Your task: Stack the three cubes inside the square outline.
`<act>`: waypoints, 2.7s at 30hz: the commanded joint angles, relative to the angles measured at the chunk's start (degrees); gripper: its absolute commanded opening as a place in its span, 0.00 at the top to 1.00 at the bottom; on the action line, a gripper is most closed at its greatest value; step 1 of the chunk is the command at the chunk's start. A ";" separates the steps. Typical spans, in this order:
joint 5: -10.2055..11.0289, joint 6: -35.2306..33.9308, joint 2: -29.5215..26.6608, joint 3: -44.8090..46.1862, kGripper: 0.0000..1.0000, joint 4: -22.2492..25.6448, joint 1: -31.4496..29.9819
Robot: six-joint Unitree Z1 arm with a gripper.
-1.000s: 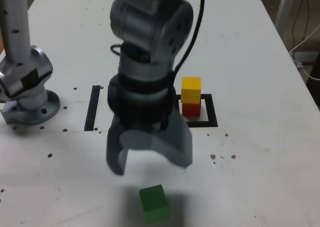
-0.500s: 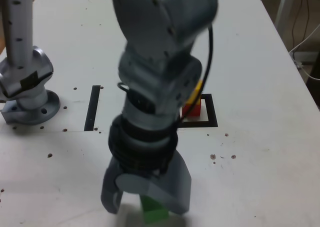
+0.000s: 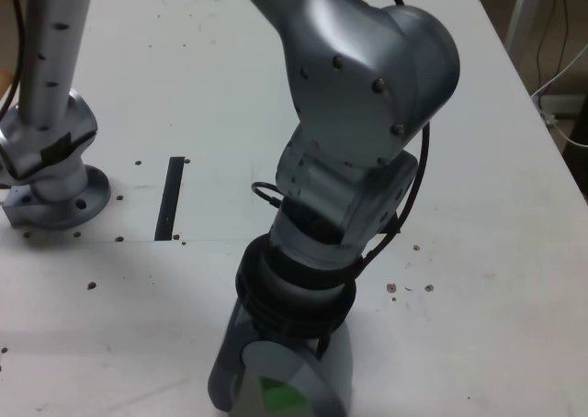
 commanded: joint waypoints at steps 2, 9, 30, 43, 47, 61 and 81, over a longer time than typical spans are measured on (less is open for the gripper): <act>0.33 0.29 0.10 0.38 0.77 -0.11 0.23; -0.07 0.55 0.03 0.73 0.78 -0.26 0.27; -0.28 0.90 -1.17 1.91 0.79 0.08 0.36; 5.93 0.99 -9.20 2.83 0.79 7.86 3.14; 7.94 3.25 -10.89 2.54 0.79 9.71 6.12; 12.54 13.76 -12.33 -3.02 0.79 15.49 19.24; 15.72 25.72 -8.42 -14.68 0.79 23.20 30.40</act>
